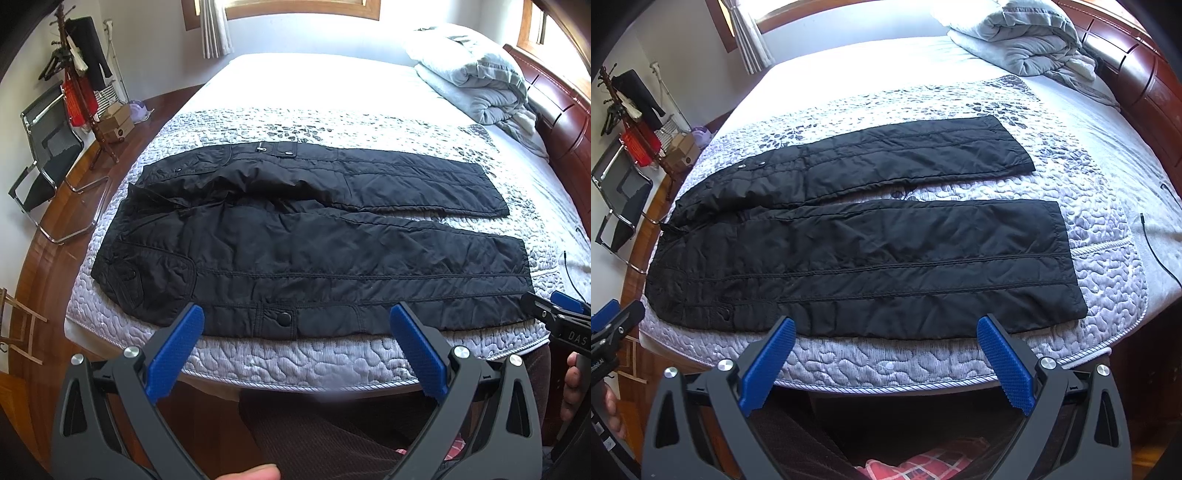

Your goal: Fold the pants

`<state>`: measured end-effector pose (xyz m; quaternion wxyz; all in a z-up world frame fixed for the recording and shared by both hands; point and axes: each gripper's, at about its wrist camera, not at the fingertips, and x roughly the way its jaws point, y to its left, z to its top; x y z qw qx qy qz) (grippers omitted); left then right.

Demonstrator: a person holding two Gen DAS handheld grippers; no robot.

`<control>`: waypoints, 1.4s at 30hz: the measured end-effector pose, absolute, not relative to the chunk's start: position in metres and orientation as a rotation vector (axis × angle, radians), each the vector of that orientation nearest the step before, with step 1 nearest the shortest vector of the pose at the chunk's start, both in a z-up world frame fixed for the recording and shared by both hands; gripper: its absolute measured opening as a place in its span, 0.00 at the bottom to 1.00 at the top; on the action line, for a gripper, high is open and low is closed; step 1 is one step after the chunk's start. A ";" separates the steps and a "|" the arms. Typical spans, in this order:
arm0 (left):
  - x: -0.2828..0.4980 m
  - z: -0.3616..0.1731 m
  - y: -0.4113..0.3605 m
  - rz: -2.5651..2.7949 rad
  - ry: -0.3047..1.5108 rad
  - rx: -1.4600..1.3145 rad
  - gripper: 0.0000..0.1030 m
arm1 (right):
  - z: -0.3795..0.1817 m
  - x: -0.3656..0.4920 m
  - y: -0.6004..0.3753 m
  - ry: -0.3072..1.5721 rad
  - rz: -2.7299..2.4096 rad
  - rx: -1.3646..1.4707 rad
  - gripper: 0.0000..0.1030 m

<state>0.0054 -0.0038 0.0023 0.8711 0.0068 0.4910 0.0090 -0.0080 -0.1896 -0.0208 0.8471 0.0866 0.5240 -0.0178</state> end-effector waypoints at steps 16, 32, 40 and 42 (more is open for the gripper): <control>0.009 0.002 -0.006 0.016 1.029 0.019 0.98 | -0.024 -0.007 -0.190 1.104 -0.034 0.195 0.97; 0.062 -0.022 0.037 -0.055 1.081 -0.090 0.98 | -0.014 0.046 -0.242 1.059 0.067 0.265 0.97; 0.187 -0.051 0.154 0.142 1.205 -0.114 0.98 | -0.048 0.209 -0.391 1.108 -0.064 0.341 0.97; 0.219 -0.063 0.182 0.182 1.236 -0.127 0.97 | -0.074 0.254 -0.421 1.169 -0.054 0.365 0.97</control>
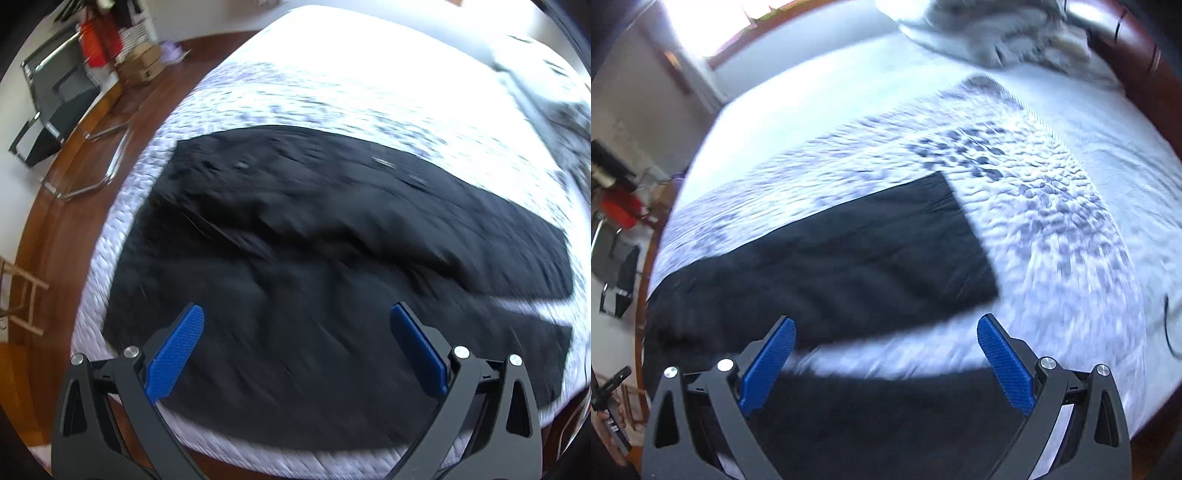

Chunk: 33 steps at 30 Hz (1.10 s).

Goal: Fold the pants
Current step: 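Grasp the pants waist with the left tool while the right tool grasps a leg hem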

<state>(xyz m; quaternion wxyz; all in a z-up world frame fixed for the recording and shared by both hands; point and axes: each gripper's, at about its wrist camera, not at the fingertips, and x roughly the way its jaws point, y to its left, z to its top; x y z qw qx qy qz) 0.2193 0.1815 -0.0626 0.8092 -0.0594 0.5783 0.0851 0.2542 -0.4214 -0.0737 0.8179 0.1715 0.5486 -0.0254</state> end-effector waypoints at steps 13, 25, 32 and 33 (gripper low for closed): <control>0.350 -0.139 0.297 0.280 1.384 -0.413 0.97 | -0.186 0.398 -0.474 1.361 -0.031 0.344 0.97; 0.396 -0.164 0.297 0.292 1.450 -0.313 0.96 | -0.196 0.400 -0.441 1.334 -0.021 0.152 0.79; 0.389 -0.171 0.280 0.339 1.463 -0.182 0.57 | -0.181 0.394 -0.432 1.307 -0.043 0.099 0.23; 0.386 -0.169 0.281 0.345 1.454 -0.179 0.51 | -0.178 0.391 -0.430 1.292 -0.032 0.092 0.19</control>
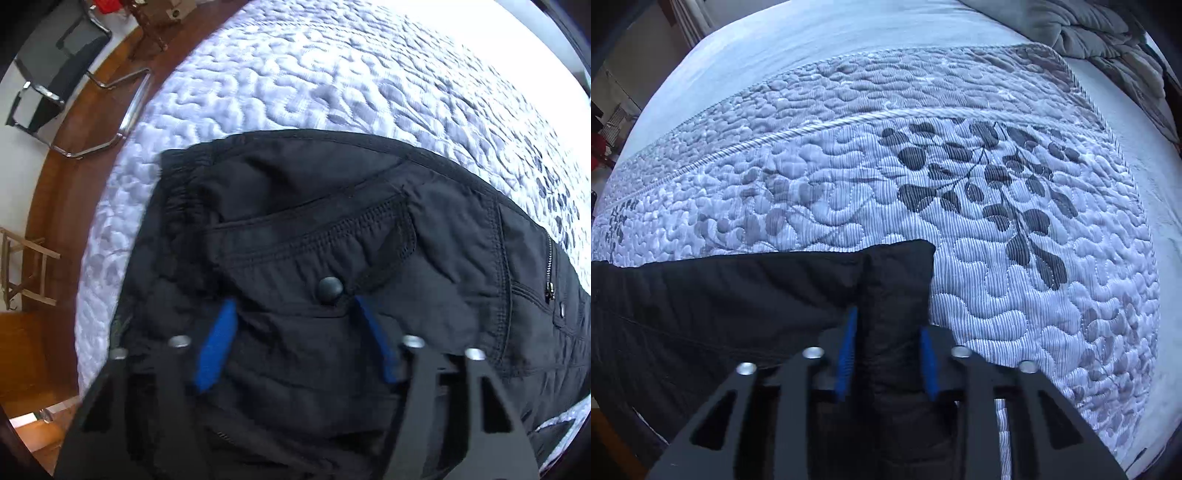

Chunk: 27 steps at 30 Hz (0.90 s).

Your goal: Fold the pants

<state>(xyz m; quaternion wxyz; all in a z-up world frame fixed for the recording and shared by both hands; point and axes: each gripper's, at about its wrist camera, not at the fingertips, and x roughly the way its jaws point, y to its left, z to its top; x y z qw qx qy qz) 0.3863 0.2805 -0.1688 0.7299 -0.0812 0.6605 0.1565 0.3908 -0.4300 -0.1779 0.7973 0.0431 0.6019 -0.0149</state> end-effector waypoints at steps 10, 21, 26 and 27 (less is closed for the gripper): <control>0.356 -0.124 0.291 0.324 1.261 -0.308 0.12 | -0.142 0.373 -0.423 1.188 -0.010 0.047 0.13; 0.312 -0.066 0.236 0.081 1.039 -0.268 0.05 | -0.061 0.308 -0.406 0.975 0.162 0.079 0.13; 0.271 -0.057 0.224 0.010 0.968 -0.248 0.04 | -0.035 0.254 -0.393 0.879 0.262 0.046 0.13; 0.263 -0.058 0.224 -0.002 0.955 -0.251 0.03 | -0.030 0.239 -0.392 0.857 0.286 0.052 0.13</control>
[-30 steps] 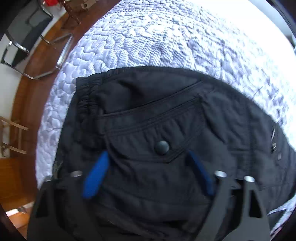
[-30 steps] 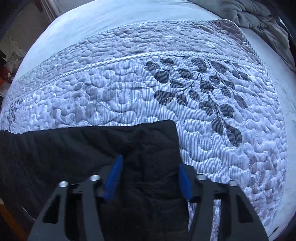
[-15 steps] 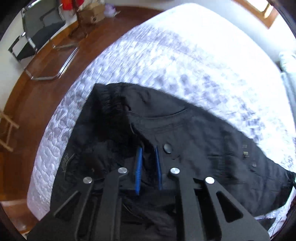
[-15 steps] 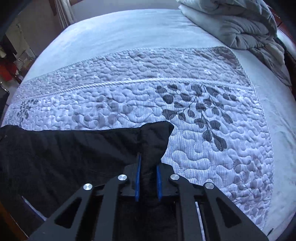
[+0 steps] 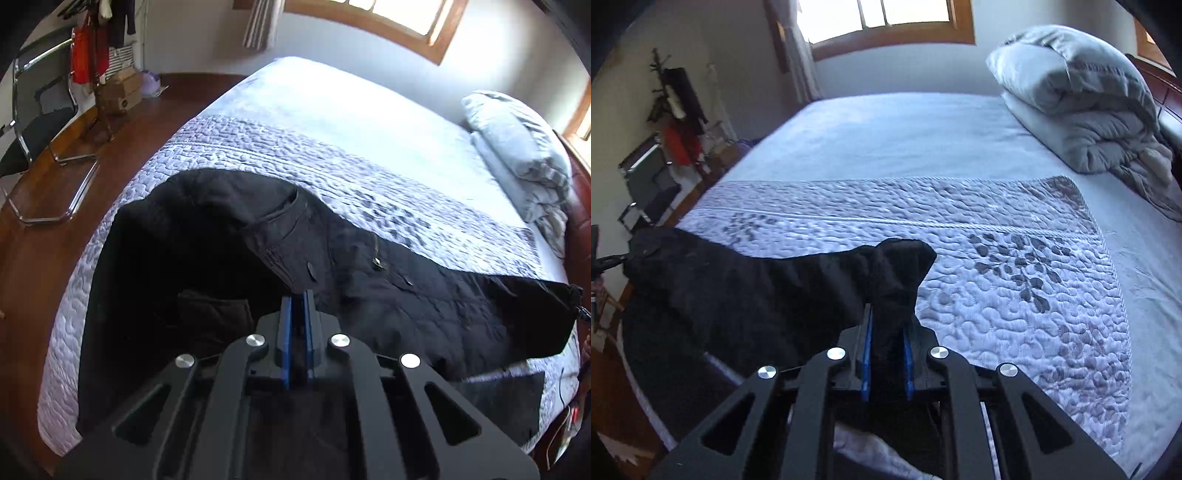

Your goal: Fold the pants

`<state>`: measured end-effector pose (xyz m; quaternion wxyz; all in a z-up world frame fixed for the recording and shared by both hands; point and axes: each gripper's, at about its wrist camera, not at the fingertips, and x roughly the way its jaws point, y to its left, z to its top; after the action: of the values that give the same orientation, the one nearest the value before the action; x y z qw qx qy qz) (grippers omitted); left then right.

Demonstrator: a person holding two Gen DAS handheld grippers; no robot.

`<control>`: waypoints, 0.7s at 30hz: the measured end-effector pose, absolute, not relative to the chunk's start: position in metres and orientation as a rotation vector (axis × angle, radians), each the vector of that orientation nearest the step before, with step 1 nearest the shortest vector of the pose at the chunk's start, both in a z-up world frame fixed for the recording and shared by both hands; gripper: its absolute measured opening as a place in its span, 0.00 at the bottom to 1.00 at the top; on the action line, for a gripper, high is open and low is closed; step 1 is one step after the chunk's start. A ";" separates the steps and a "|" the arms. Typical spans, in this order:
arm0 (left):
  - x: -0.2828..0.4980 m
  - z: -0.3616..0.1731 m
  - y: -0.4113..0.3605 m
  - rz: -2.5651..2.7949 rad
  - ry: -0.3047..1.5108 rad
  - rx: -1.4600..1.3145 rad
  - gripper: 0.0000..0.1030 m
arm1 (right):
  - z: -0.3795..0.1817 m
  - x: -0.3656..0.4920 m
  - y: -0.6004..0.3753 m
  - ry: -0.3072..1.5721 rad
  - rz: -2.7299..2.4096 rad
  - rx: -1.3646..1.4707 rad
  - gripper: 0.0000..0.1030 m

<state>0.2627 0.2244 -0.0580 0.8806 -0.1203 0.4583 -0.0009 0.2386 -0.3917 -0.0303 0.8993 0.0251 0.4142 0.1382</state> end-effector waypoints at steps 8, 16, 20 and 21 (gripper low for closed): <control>0.173 -0.057 0.246 0.011 0.851 -0.300 0.00 | -0.025 0.137 -0.402 0.771 0.299 0.098 0.13; 0.118 -0.096 0.270 0.072 0.915 -0.391 0.00 | -0.061 0.042 -0.333 0.899 0.432 -0.031 0.07; 0.119 -0.108 0.255 0.025 0.914 -0.441 0.00 | -0.112 0.028 -0.308 1.035 0.451 -0.074 0.07; 0.122 -0.110 0.249 0.011 0.912 -0.450 0.03 | -0.123 0.027 -0.308 1.066 0.457 -0.071 0.12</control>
<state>0.1222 0.2491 -0.1096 0.8734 -0.2156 0.4366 0.0055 0.0268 -0.3076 -0.1226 0.8359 -0.0337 0.5037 0.2157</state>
